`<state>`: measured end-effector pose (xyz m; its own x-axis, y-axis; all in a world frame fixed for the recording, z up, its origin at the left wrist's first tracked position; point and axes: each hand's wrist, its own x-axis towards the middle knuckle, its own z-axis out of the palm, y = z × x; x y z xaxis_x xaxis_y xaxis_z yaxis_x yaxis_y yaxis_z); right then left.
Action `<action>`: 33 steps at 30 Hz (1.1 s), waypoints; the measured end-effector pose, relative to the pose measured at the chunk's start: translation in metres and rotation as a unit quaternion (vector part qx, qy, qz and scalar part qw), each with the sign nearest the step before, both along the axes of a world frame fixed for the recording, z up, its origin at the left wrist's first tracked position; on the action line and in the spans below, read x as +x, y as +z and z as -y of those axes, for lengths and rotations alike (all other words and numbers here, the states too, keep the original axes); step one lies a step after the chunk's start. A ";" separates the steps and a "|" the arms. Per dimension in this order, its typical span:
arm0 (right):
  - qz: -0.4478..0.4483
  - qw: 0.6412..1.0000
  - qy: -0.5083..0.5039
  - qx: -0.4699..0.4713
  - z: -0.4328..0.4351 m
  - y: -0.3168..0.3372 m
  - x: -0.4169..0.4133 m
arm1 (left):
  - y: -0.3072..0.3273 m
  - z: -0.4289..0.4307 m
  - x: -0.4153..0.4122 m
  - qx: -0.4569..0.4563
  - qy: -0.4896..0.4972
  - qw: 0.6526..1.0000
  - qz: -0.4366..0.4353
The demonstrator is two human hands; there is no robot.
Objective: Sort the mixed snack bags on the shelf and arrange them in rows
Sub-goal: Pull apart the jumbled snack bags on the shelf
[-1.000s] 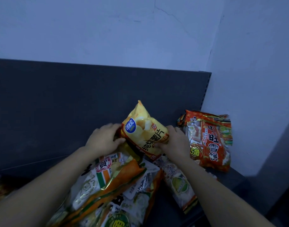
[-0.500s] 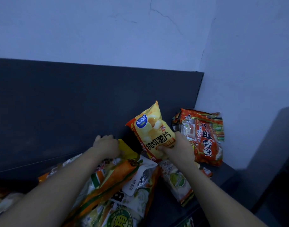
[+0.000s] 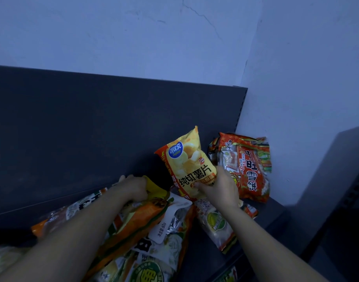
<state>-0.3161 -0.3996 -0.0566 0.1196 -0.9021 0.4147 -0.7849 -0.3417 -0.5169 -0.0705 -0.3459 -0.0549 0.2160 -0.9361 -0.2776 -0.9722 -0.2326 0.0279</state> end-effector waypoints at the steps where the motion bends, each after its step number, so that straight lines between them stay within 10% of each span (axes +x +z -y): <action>1: -0.001 1.000 0.001 0.000 0.000 -0.001 0.000 | -0.002 0.002 -0.001 -0.011 -0.032 0.999 0.025; 15: 0.040 0.999 0.004 0.034 0.001 -0.007 0.001 | -0.015 0.025 -0.002 0.073 -0.134 0.988 0.016; 21: 0.061 0.997 0.007 0.050 0.002 -0.011 0.000 | -0.009 0.028 -0.019 -0.107 -0.180 0.965 0.155; 27: 0.127 0.992 -0.017 0.024 -0.003 -0.002 -0.004 | 0.008 0.020 -0.008 -0.237 -0.114 0.965 -0.007; 33: 0.214 0.975 -0.032 -0.052 -0.016 0.022 0.010 | 0.055 -0.004 -0.004 -0.487 -0.056 0.871 -0.030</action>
